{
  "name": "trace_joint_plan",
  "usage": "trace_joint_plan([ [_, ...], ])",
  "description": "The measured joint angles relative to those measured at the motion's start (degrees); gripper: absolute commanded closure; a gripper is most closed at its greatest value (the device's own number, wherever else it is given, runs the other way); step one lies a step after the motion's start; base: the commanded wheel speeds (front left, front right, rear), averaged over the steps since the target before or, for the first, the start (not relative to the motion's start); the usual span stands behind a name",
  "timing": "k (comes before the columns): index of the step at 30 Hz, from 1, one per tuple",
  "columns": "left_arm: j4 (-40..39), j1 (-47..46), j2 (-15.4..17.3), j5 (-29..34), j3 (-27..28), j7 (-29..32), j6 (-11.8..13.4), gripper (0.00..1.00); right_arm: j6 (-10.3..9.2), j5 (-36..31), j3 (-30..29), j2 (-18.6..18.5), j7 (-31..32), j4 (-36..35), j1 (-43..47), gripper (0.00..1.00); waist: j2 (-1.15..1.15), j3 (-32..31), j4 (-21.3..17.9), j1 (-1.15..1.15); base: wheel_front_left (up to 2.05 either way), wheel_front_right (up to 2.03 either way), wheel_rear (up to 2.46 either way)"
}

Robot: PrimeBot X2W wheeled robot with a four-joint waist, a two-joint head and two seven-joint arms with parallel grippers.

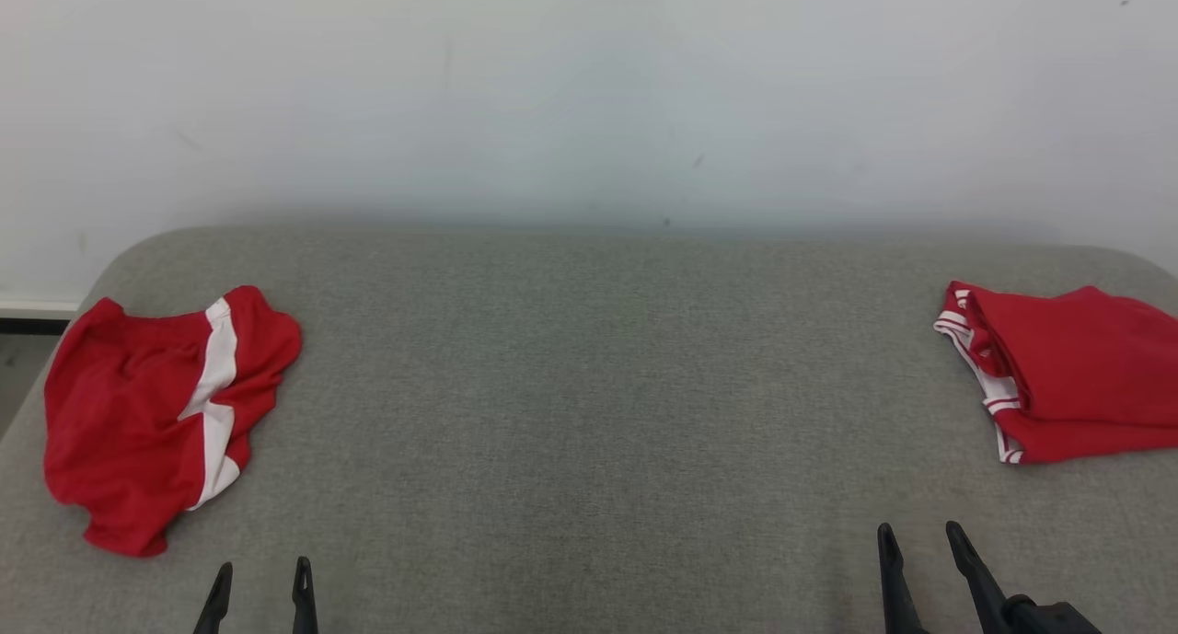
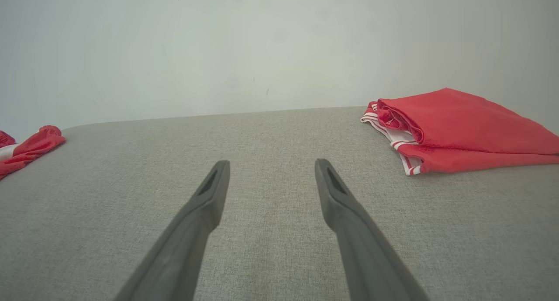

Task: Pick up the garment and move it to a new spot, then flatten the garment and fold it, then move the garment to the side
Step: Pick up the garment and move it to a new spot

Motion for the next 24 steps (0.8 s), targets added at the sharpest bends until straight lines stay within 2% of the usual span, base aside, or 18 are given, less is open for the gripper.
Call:
trace_joint_plan([
  [10,0.49,-0.49,0.93,0.30,0.96,0.00,-0.04,0.00,0.00,0.63,0.71,0.00,0.00,0.33,0.20,0.00,0.00,-0.03,4.90,0.00,0.00,0.00,0.00],
  [24,1.65,-0.47,1.79,0.16,2.34,0.01,0.02,0.00,0.00,1.60,1.47,0.00,0.00,0.64,0.18,0.00,0.00,-0.61,16.35,0.00,0.00,0.00,0.00],
])
